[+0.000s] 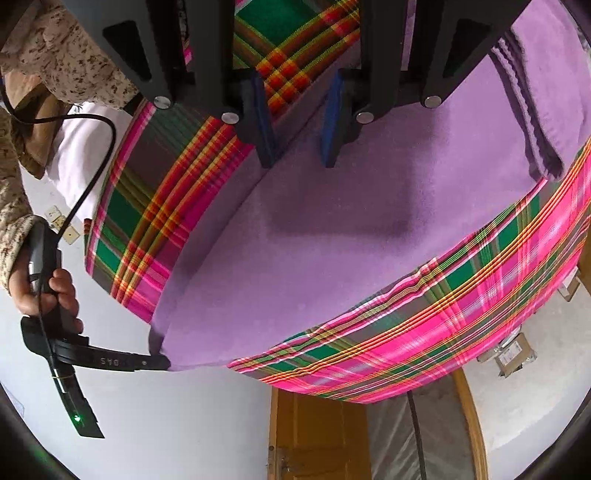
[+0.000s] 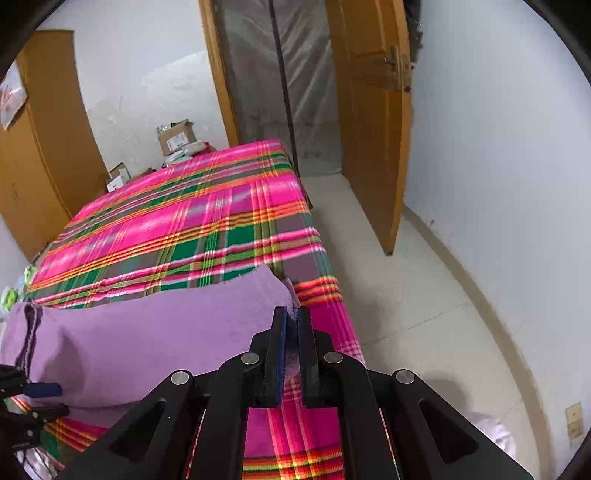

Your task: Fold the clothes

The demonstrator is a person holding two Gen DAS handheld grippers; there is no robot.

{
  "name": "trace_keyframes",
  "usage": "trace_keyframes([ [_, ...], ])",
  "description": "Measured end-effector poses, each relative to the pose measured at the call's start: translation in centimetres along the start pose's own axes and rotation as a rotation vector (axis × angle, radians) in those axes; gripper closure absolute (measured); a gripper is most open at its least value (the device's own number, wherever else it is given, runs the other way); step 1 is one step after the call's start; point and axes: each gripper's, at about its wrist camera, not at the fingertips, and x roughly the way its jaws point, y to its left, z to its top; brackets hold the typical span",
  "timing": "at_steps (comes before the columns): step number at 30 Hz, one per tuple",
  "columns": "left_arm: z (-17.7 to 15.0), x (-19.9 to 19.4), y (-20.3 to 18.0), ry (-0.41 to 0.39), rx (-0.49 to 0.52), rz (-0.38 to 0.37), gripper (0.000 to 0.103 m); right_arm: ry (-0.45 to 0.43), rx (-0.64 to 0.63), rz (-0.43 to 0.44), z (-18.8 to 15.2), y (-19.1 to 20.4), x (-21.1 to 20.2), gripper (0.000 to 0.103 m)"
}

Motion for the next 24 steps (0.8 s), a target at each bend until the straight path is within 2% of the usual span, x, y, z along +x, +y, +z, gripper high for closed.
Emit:
trace_keyframes([
  [4, 0.2, 0.4, 0.1, 0.013, 0.001, 0.014, 0.076, -0.017, -0.013, 0.004, 0.9, 0.4, -0.5, 0.097],
  [9, 0.2, 0.5, -1.6, 0.021, 0.082, 0.065, 0.074, -0.005, -0.017, 0.002, 1.8, 0.5, -0.4, 0.097],
  [12, 0.4, 1.0, -1.4, 0.036, 0.07, 0.073, 0.074, 0.002, -0.013, 0.006, 1.9, 0.4, -0.4, 0.097],
  [17, 0.6, 1.0, -0.5, 0.028, 0.023, 0.042, 0.074, 0.023, 0.001, 0.01, 1.1, -0.3, -0.1, 0.097],
  [18, 0.6, 1.0, -0.4, 0.026, 0.022, 0.042, 0.077, 0.028, 0.007, 0.013, 1.0, -0.4, 0.1, 0.097],
  [20, 0.7, 0.9, -0.5, 0.017, 0.02, 0.032, 0.095, 0.034, 0.014, 0.016, 0.7, -0.5, 0.3, 0.097],
  [24, 0.8, 0.0, -0.4, -0.013, 0.02, 0.009, 0.099, 0.05, 0.024, 0.019, 0.2, -0.9, 0.8, 0.097],
])
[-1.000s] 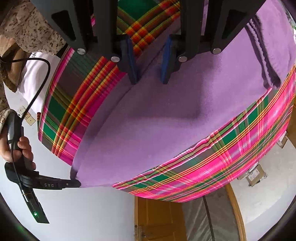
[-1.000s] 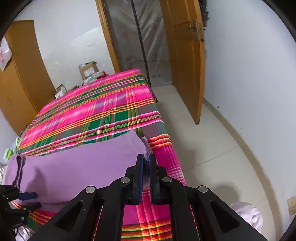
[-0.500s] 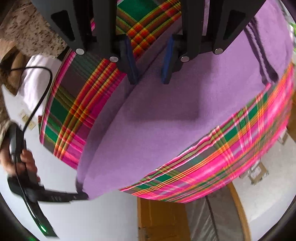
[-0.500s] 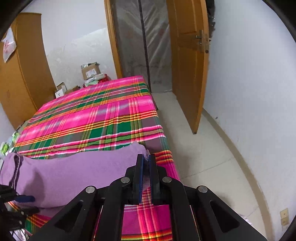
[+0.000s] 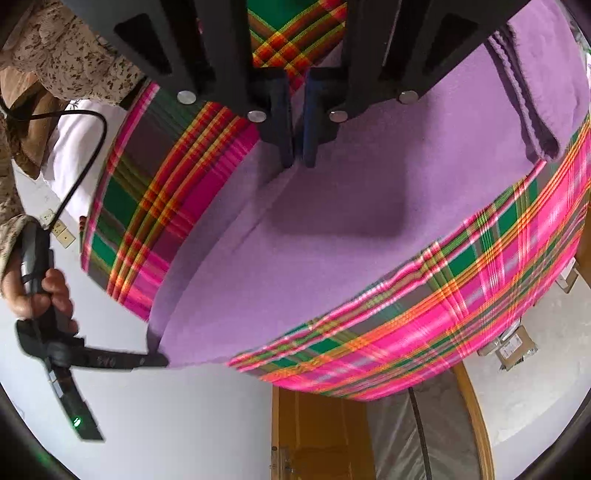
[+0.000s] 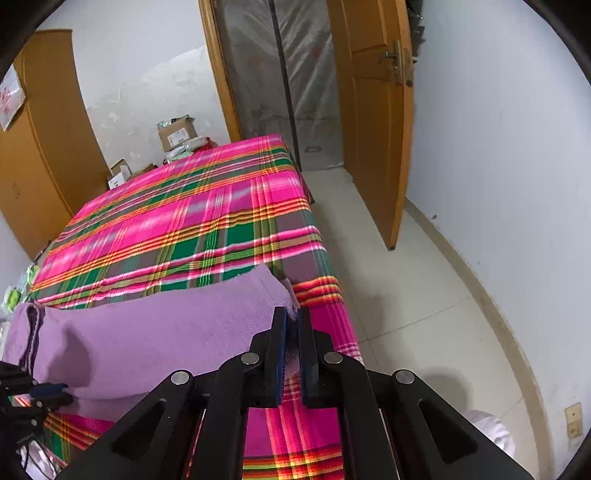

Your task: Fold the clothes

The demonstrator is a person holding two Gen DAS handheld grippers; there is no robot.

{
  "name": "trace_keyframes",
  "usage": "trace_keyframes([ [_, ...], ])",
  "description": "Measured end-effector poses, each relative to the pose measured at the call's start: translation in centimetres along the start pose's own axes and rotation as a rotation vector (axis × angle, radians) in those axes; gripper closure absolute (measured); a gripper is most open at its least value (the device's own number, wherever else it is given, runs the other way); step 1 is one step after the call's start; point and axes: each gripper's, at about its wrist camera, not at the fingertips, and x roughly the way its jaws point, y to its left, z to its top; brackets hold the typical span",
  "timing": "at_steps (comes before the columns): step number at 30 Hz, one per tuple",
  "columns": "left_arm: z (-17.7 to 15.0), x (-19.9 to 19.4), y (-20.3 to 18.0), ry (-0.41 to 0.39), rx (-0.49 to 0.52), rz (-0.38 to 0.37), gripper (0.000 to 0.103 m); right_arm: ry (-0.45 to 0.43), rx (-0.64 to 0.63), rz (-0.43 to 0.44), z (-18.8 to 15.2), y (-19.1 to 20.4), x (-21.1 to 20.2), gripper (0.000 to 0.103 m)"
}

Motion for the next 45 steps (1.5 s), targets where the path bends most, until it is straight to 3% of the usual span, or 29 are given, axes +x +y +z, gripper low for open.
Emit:
trace_keyframes([
  [5, 0.3, -0.8, 0.2, -0.007, -0.004, -0.049, 0.099, 0.028, 0.011, 0.0, -0.7, -0.3, 0.9, 0.097],
  [15, -0.4, -2.2, -0.3, -0.051, 0.008, -0.043, 0.1, -0.011, 0.009, 0.007, -1.5, -0.4, -0.8, 0.097],
  [22, -1.4, 0.2, -0.6, 0.016, 0.01, -0.045, 0.1, 0.04, 0.05, 0.0, -3.2, -1.5, 0.9, 0.096],
  [26, -1.6, 0.4, -0.4, 0.021, 0.0, -0.055, 0.1, 0.052, 0.064, -0.01, -3.4, -2.0, 1.2, 0.089],
  [28, -1.7, 0.5, -0.2, 0.021, -0.007, -0.062, 0.1, 0.057, 0.077, -0.011, -3.4, -2.3, 1.3, 0.077],
  [29, -1.7, 0.5, -0.2, 0.023, -0.011, -0.066, 0.099, 0.059, 0.091, -0.006, -3.4, -2.6, 1.2, 0.075],
  [33, -1.8, -0.1, -1.0, 0.026, 0.014, -0.097, 0.094, 0.023, 0.195, 0.057, -3.9, -3.9, 0.3, 0.072],
  [37, -1.4, -1.7, -1.7, -0.022, 0.026, -0.205, 0.093, -0.001, 0.35, 0.154, -4.8, -5.7, -0.2, 0.065],
  [42, -0.3, -1.6, -0.8, -0.051, -0.028, -0.191, 0.092, -0.011, 0.444, 0.267, -5.2, -6.3, -0.3, 0.064],
  [45, -0.1, -0.7, -0.3, -0.038, -0.052, -0.19, 0.092, 0.018, 0.437, 0.273, -4.8, -5.6, 0.8, 0.064],
])
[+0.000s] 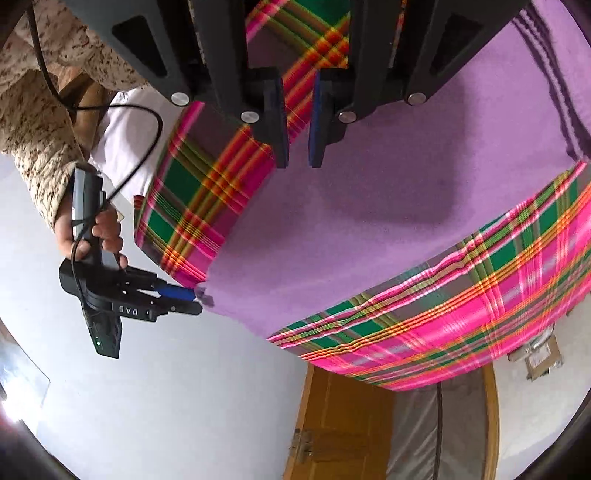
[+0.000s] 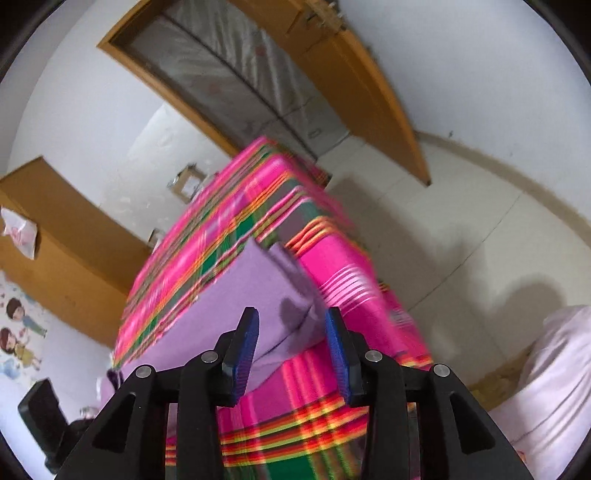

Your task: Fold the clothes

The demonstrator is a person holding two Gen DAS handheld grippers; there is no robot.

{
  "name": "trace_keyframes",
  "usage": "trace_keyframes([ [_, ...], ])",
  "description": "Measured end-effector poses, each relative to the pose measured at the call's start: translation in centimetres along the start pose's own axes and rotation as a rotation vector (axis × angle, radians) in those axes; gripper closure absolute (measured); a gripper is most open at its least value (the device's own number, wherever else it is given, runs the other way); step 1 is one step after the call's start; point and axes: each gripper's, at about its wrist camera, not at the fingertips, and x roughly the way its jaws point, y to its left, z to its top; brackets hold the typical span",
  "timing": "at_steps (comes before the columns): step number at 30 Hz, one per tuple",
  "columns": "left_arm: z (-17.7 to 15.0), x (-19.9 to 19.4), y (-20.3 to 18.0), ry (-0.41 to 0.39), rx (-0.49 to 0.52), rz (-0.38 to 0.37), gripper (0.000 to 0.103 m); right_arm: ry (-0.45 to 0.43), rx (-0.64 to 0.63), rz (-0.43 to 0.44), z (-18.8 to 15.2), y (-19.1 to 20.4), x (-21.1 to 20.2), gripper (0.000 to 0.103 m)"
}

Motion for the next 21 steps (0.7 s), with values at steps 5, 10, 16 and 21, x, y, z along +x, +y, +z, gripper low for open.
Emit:
trace_keyframes([
  [5, 0.0, 1.4, 0.8, 0.024, -0.03, -0.007, 0.092, 0.007, 0.011, -0.005, 0.6, 0.5, 1.4, 0.064],
  [10, -0.2, 1.8, 0.9, 0.039, -0.028, -0.027, 0.09, 0.023, -0.023, -0.032, 0.8, 1.4, 2.3, 0.092],
  [16, -0.4, 1.7, 0.9, 0.034, -0.029, -0.048, 0.089, -0.035, -0.098, -0.056, 1.2, 2.6, 1.3, 0.093],
  [21, -0.6, 1.6, 0.9, 0.03, -0.028, -0.063, 0.089, -0.001, -0.097, -0.116, 1.0, 2.1, 2.7, 0.093],
])
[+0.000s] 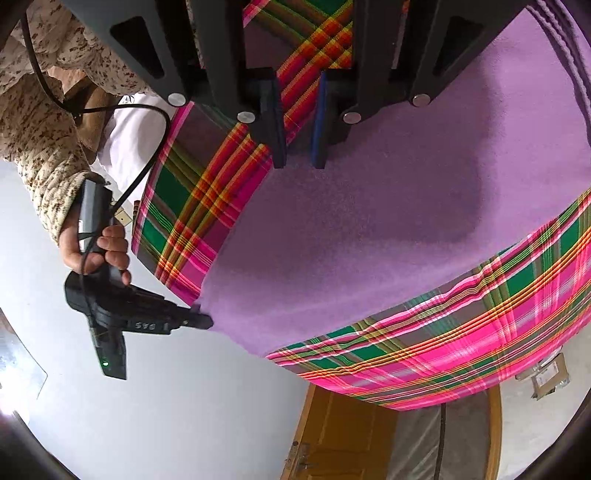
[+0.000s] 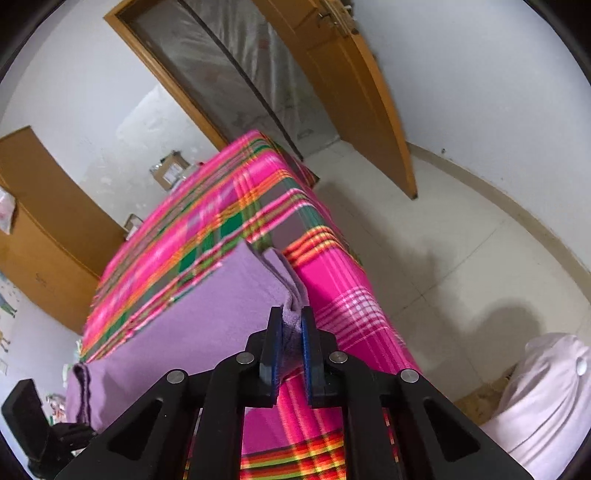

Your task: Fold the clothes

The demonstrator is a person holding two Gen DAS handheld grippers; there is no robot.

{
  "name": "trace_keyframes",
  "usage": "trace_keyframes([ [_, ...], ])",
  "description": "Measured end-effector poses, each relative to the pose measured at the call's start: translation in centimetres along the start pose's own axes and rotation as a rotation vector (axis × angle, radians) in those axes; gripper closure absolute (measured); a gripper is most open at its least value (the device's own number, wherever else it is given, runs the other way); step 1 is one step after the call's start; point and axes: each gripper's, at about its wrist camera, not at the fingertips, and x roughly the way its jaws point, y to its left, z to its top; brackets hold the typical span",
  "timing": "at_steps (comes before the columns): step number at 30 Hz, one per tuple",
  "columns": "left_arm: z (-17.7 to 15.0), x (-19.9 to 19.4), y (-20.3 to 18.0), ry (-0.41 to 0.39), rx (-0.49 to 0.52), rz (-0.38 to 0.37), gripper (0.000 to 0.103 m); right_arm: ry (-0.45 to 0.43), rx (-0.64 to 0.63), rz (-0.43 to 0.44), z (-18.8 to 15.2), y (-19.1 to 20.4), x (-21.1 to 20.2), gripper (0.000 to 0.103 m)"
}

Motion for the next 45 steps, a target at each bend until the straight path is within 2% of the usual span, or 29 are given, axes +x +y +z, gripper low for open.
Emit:
trace_keyframes([
  [6, 0.8, -0.6, 0.8, -0.032, -0.045, -0.008, 0.089, -0.027, -0.046, -0.023, 0.0, 0.9, -0.8, 0.093],
  [11, 3.3, -0.8, 2.0, -0.097, -0.136, -0.062, 0.089, -0.058, -0.084, -0.029, 0.5, 2.3, -2.1, 0.093],
  [14, 5.0, 0.3, 2.8, -0.083, -0.181, -0.08, 0.089, -0.069, -0.095, -0.038, 0.5, 2.9, -2.6, 0.093],
  [17, 6.2, 1.8, 4.4, -0.056, -0.263, -0.064, 0.089, -0.084, -0.104, -0.047, 0.4, 3.1, -3.2, 0.093],
  [21, 6.7, 3.6, 6.6, -0.032, -0.363, -0.124, 0.09, -0.086, -0.094, -0.051, 0.2, 2.9, -3.3, 0.093],
  [25, 6.6, 3.7, 7.0, -0.043, -0.385, -0.147, 0.09, -0.096, -0.086, -0.043, 0.3, 3.1, -3.4, 0.093],
  [30, 6.6, 3.5, 7.4, -0.035, -0.435, -0.161, 0.09, -0.134, -0.119, -0.012, 1.0, 4.6, -4.4, 0.093],
  [33, 6.5, 2.7, 6.7, -0.041, -0.406, -0.124, 0.089, -0.156, -0.155, 0.006, 1.2, 6.2, -5.3, 0.093],
  [35, 6.2, 2.4, 7.0, -0.04, -0.425, -0.137, 0.089, -0.168, -0.176, 0.024, 1.3, 7.2, -5.7, 0.093],
  [40, 5.2, 0.3, 7.9, -0.086, -0.466, -0.14, 0.089, -0.17, -0.23, 0.117, 1.0, 10.9, -6.9, 0.093],
  [45, 3.8, -3.4, 8.8, -0.155, -0.512, -0.189, 0.086, -0.168, -0.339, 0.188, 0.0, 15.4, -7.6, 0.093],
])
